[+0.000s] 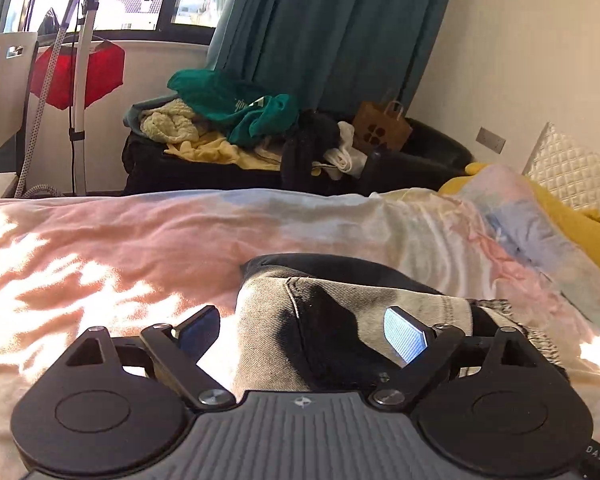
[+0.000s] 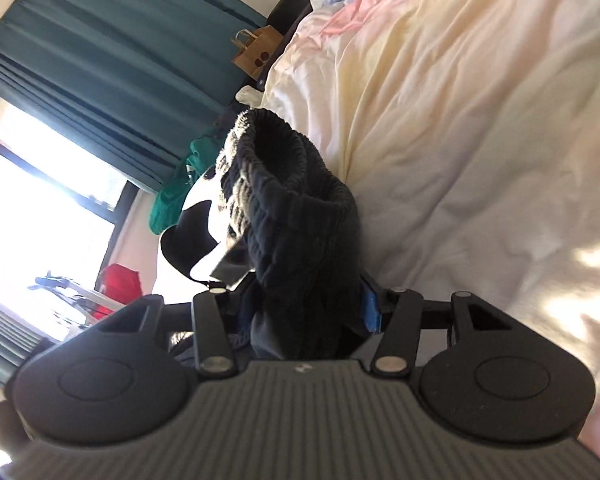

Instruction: Fold clothes

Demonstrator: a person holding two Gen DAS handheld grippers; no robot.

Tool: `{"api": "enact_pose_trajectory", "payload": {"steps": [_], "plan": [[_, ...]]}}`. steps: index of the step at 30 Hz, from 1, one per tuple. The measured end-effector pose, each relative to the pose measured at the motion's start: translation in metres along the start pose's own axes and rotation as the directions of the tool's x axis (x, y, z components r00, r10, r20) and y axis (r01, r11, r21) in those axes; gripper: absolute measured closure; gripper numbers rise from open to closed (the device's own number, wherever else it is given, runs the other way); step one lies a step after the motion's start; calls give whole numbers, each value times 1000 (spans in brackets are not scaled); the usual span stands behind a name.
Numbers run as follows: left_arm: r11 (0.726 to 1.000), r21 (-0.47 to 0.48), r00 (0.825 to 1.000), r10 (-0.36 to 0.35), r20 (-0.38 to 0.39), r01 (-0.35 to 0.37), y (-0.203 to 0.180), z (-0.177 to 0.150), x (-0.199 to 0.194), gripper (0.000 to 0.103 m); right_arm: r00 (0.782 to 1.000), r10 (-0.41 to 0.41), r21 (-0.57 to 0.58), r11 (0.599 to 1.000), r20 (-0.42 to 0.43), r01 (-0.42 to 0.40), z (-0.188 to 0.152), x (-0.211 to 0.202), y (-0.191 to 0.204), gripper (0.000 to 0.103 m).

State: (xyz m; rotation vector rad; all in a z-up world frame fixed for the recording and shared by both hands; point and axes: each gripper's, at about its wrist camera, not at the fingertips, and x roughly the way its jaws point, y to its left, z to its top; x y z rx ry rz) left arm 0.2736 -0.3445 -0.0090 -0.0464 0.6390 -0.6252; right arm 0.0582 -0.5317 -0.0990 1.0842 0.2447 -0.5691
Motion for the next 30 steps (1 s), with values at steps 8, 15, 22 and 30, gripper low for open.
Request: {"api": "enact_pose_trajectory", "payload": {"steps": [8,15,22,30], "plan": [[991,125,992,36,122,-52,-24,-6,-130,6,994,-10,-305,951,107,42,-21,-104,42,49],[968,249,979,-36,199,-15,-50,-39,-243,0,989,79,-487,873,129,-7,-41,-171,87,50],[969,240,966,-5,260,-60,-57,-82,-316,0,983,125,-584,812,132,-24,-61,-209,114,50],[972,196,962,75,262,-129,-39,-115,-331,0,977,136,-632,775,164,-2,-86,-215,124,49]]}}
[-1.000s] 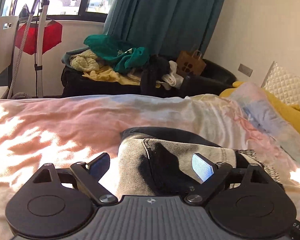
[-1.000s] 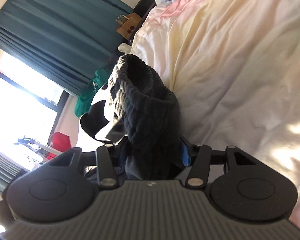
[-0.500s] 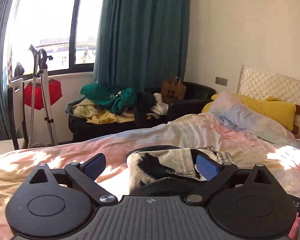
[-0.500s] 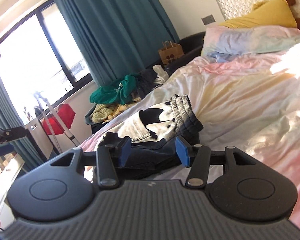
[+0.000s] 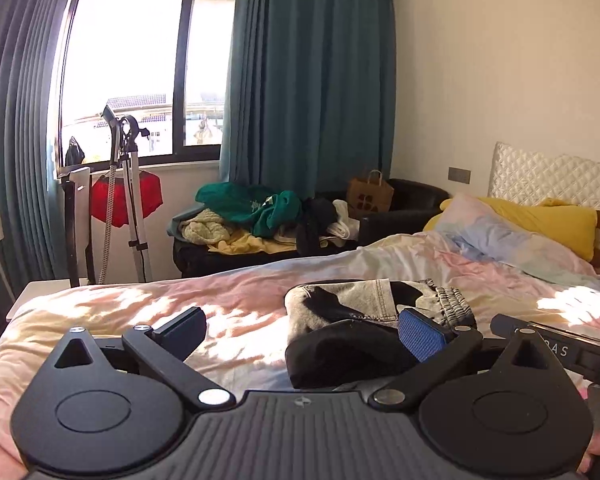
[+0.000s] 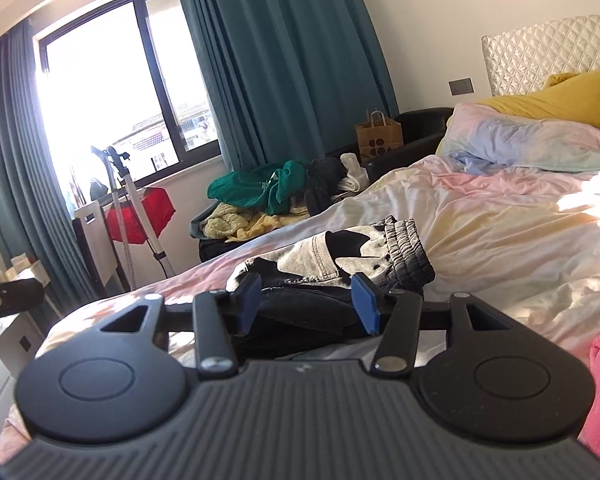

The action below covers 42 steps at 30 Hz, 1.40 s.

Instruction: Fold clothes

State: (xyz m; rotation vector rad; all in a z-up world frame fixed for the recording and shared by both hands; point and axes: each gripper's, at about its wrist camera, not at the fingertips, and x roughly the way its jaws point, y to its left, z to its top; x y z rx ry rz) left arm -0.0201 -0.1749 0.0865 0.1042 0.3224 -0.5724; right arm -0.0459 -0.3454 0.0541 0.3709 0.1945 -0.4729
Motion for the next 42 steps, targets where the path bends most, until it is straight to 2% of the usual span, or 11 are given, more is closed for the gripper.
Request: {"api": "enact_pose_trajectory", "payload": {"steps": [10,12,16,17,18,20,24,29,35,42], "plan": [[998,-11,996,58,-65,-59,27,-28,27,0,999,-39,-88,996,-30,36,-29,25,25,49],[997,-10,994,73,-80,-74,30,-32,32,0,998,-61,-109,992,-33,57,-33,30,27,39],[997,-24,992,67,-108,-70,34,-39,41,0,995,-81,-114,991,-52,74,-35,35,26,38],[997,-20,991,69,-111,-72,33,-40,42,0,995,-87,-111,990,-51,81,-36,35,25,33],[997,-16,992,68,-110,-70,32,-40,42,0,994,-97,-111,990,-47,91,-36,35,24,14],[998,-15,993,59,-102,-61,30,-40,42,0,995,-97,-115,989,-32,93,-37,34,24,5],[998,-11,994,54,-99,-56,27,-41,43,0,994,-106,-139,985,-25,102,-37,34,27,5],[998,-27,993,56,-100,-59,29,-43,41,0,993,-100,-156,984,-62,89,-42,37,29,5],[996,-12,993,92,-78,-93,28,-43,36,0,993,-111,-184,978,-51,100,-44,35,32,5],[996,-7,995,83,-61,-84,28,-46,33,0,994,-105,-184,978,-37,96,-42,34,31,5]]}}
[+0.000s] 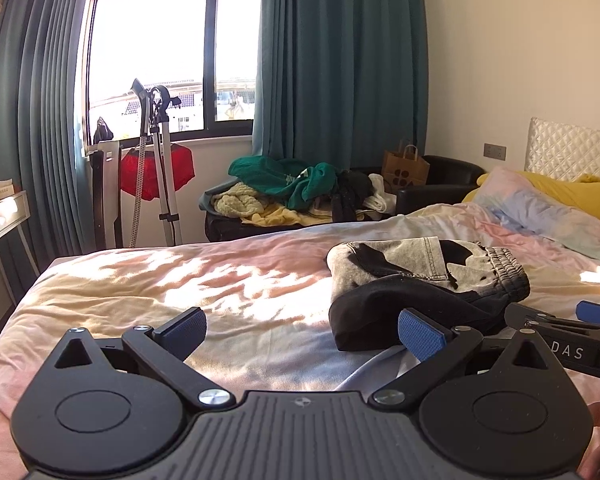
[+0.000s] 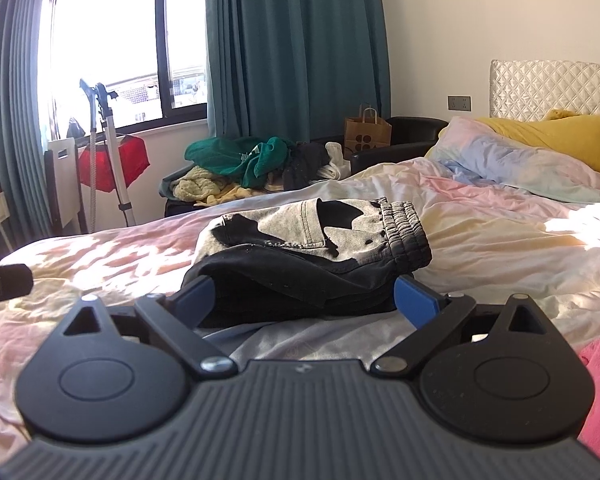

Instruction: Fold clothes

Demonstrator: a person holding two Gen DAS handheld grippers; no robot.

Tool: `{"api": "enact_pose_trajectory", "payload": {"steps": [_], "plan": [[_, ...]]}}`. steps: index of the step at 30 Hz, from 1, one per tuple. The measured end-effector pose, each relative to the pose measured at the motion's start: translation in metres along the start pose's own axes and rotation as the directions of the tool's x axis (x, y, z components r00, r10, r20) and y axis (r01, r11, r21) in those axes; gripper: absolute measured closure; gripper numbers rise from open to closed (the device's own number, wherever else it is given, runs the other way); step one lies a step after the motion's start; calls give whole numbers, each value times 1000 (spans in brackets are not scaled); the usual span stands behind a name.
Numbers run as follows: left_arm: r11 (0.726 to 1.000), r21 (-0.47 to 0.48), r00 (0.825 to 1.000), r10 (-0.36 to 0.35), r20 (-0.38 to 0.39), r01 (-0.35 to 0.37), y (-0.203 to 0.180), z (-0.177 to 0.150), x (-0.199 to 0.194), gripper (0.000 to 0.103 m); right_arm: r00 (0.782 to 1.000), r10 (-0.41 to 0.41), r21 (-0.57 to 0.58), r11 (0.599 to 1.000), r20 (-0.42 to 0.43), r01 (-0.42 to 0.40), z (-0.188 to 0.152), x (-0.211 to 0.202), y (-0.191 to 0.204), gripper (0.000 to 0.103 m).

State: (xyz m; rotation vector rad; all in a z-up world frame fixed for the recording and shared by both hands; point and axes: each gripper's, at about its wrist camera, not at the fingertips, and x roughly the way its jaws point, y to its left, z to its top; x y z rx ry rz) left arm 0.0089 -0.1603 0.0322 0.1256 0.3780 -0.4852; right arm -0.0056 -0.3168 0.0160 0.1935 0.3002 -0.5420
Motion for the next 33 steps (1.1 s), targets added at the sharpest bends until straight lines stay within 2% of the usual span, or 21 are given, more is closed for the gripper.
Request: {"api": "enact_pose_trajectory", "payload": {"steps": [9,15,27,33], "plan": [[1000,-14,1000,15,-25,-15,6,-3,6,0,1000,4,6,1000,-4,-4,0,0,-1,5],[999,19,999,43,-18,-42,3,-3,8,0,1000,4,6,1000,-8,-4,-1,0,-1,5],[999,-5,998,44,-37,-44,8,-4,10,0,1000,4,7,1000,-13,-4,-1,0,0,5],[999,0,999,48,-19,-48,8,-2,7,0,1000,6,8,1000,-10,-6,-2,0,-1,5]]}}
